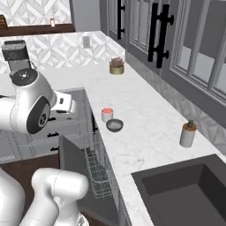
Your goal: Pick up the cup and bowl from the counter, place them in the dishwasher, and close the dishwasher door.
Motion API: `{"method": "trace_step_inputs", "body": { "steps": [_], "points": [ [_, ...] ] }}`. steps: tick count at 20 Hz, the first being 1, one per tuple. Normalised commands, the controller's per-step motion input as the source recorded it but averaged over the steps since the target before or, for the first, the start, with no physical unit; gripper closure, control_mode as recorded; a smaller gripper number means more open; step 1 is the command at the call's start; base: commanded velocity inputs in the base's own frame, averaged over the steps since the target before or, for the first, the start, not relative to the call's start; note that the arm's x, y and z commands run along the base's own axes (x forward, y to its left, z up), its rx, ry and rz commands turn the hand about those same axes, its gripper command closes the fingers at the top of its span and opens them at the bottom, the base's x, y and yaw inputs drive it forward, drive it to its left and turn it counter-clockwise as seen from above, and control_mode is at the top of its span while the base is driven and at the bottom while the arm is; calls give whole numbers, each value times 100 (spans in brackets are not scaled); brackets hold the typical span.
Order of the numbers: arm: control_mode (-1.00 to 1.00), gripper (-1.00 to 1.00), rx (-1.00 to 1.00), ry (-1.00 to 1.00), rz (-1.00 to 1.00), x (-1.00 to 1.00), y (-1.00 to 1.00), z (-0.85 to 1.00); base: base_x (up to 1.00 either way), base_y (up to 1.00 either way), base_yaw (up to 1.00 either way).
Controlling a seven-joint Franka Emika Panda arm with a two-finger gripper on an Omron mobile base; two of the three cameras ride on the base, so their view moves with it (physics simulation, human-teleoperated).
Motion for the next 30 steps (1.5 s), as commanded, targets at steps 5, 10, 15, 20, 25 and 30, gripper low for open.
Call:
{"method": "trace_step_inputs", "body": {
  "steps": [5, 10, 15, 20, 25, 30],
  "points": [
    [100, -100, 0, 0, 0, 0, 0, 0, 31, -62, 33],
    [100, -100, 0, 0, 0, 0, 0, 0, 0, -29, 28],
    [100, -100, 0, 0, 0, 0, 0, 0, 12, 0, 9],
    [-100, -100, -5, 0, 0, 43, 1, -5, 7, 0, 1],
    [-100, -100, -15, 1, 0, 90, 0, -27, 0, 0, 0],
    [-100, -100, -8, 3, 0, 95, 0, -38, 0, 0, 0]
  ]
}}
